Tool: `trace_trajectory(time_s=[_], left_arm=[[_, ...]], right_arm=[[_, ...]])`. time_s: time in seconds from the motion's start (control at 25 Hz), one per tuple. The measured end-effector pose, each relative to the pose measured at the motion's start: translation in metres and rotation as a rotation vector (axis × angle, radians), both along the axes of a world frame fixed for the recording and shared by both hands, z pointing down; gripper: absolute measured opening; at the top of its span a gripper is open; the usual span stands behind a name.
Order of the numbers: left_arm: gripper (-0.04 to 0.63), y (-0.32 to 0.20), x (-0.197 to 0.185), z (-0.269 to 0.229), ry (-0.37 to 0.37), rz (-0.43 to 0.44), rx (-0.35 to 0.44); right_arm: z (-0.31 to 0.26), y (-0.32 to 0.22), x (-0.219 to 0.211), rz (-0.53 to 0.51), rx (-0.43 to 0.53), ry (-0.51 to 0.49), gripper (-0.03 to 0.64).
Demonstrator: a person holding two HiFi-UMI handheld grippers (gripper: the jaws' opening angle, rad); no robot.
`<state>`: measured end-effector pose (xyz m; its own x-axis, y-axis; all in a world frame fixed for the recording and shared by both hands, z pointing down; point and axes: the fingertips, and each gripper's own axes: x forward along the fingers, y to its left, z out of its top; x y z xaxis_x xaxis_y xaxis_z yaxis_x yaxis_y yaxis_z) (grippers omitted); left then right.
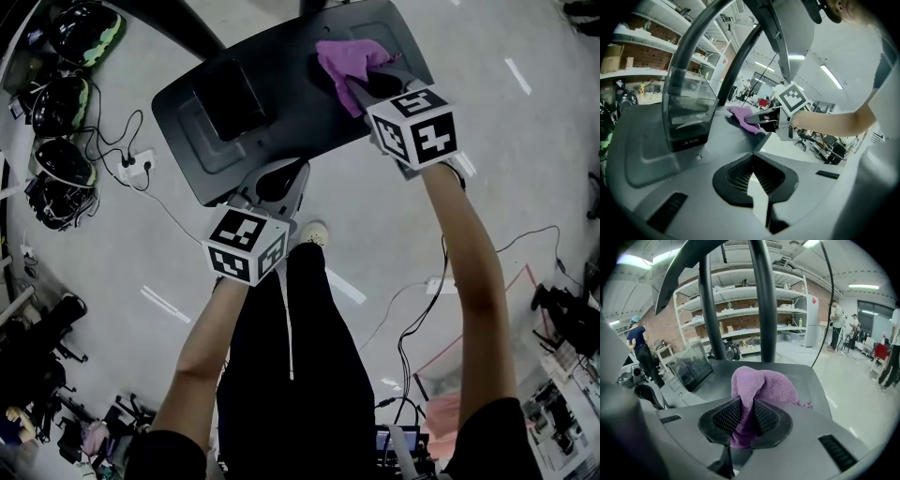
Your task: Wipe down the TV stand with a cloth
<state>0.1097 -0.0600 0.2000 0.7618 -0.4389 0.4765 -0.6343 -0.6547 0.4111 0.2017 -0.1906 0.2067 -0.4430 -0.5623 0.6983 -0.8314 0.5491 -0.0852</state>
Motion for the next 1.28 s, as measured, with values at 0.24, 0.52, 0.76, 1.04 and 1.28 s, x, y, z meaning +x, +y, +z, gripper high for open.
trace_trajectory(time_s=[0.24, 0.52, 0.76, 1.04, 1.28], left_arm=[[0.006, 0.002, 0.010, 0.005, -0.008, 0.001, 0.002], [0.006, 0.004, 0.010, 0.003, -0.011, -0.023, 0.010], [0.006, 0.007, 0.004, 0.001, -0.007, -0.050, 0.013], [0.006, 0.011, -0.009, 0.007, 0.014, -0.054, -0.002], [0.006, 0.027, -0.023, 0.006, 0.023, -0.016, 0.004]], right_arm=[[0.003, -0.014, 0.060, 0.050, 0.021, 0.081, 0.074], [0.001, -0.027, 0.122, 0.125, 0.042, 0.181, 0.074], [0.000, -0.029, 0.187, 0.294, 0.057, 0.293, 0.074], [-0.009, -0.002, 0.198, 0.416, 0.094, 0.265, 0.074], [-0.021, 0.022, 0.176, 0.439, 0.130, 0.269, 0.074]])
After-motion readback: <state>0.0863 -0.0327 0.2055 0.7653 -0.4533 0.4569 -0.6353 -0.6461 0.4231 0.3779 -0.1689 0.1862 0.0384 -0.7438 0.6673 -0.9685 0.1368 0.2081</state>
